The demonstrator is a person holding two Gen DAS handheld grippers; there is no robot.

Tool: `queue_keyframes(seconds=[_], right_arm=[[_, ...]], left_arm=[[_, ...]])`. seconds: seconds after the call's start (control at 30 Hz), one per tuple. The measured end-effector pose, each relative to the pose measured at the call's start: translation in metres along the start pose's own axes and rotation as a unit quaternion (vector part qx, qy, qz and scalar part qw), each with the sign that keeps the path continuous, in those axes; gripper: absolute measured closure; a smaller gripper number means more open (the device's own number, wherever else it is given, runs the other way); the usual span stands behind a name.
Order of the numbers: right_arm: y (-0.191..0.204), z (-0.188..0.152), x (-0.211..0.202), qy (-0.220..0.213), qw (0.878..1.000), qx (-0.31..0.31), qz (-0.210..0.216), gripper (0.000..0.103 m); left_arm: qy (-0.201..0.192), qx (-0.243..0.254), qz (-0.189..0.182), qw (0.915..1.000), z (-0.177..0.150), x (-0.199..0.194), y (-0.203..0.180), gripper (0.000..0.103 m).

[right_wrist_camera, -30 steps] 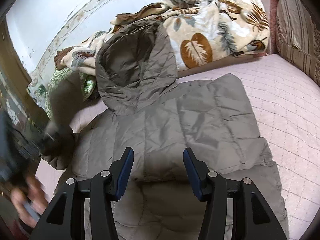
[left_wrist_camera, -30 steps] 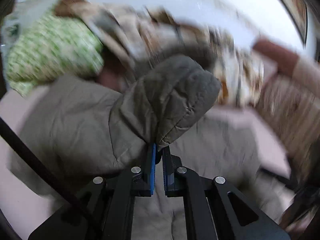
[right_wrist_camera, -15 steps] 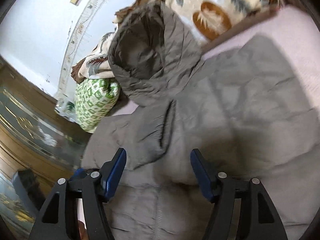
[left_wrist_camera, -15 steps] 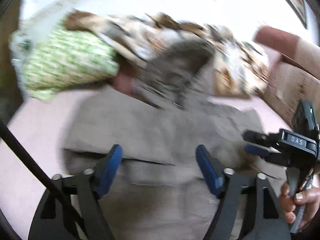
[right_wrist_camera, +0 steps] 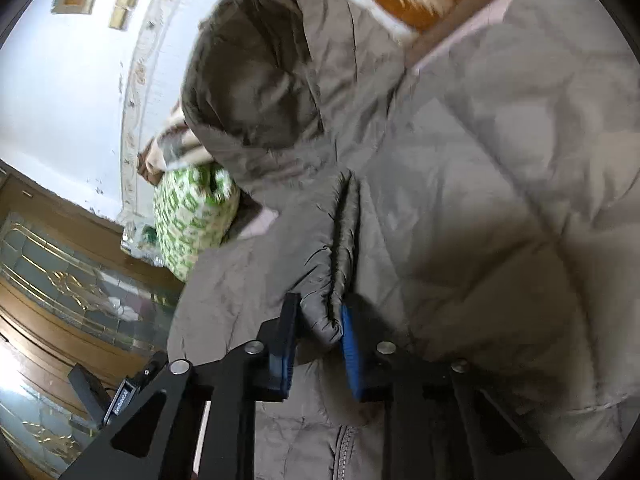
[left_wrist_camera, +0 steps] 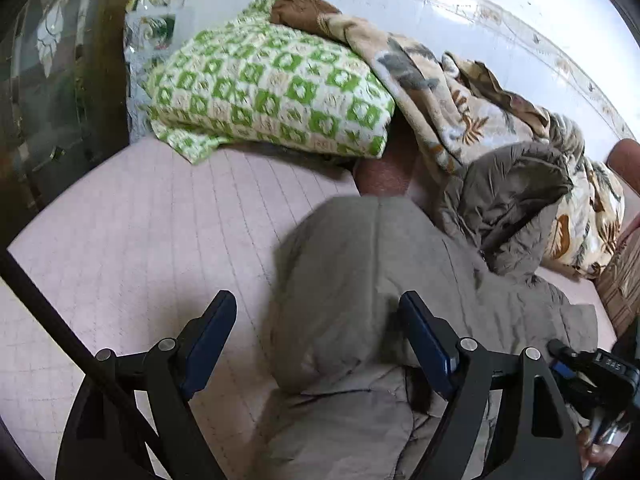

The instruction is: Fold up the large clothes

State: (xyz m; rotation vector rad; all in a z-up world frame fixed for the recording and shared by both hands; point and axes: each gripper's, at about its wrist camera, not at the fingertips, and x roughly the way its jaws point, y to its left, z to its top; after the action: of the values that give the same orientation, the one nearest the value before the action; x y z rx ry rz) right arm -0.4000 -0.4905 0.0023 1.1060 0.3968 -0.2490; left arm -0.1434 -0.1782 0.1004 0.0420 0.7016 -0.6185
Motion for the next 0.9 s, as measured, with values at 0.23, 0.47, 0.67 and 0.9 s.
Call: queue_keyframes(seconds=[0.23, 0.47, 0.67, 0.9], right_arm=[[0.029, 0.027, -0.077, -0.099, 0.984, -0.081, -0.125, 0.084], [-0.013, 0.041, -0.089, -0.084, 0.964, -0.05, -0.247, 0.078], [-0.024, 0.042, -0.089, -0.08, 0.956, -0.022, -0.281, 0.057], [0.021, 0.034, -0.094, -0.132, 0.945, -0.14, -0.263, 0.037]], left_arm=[[0.024, 0.013, -0.01, 0.9996, -0.002, 0.014, -0.012, 0.02], [0.115, 0.122, 0.04, 0.985, -0.036, 0.057, -0.062, 0.02], [0.106, 0.148, 0.084, 0.9797, -0.041, 0.058, -0.066, 0.02], [0.016, 0.151, 0.053, 0.987, -0.031, 0.022, -0.087, 0.02]])
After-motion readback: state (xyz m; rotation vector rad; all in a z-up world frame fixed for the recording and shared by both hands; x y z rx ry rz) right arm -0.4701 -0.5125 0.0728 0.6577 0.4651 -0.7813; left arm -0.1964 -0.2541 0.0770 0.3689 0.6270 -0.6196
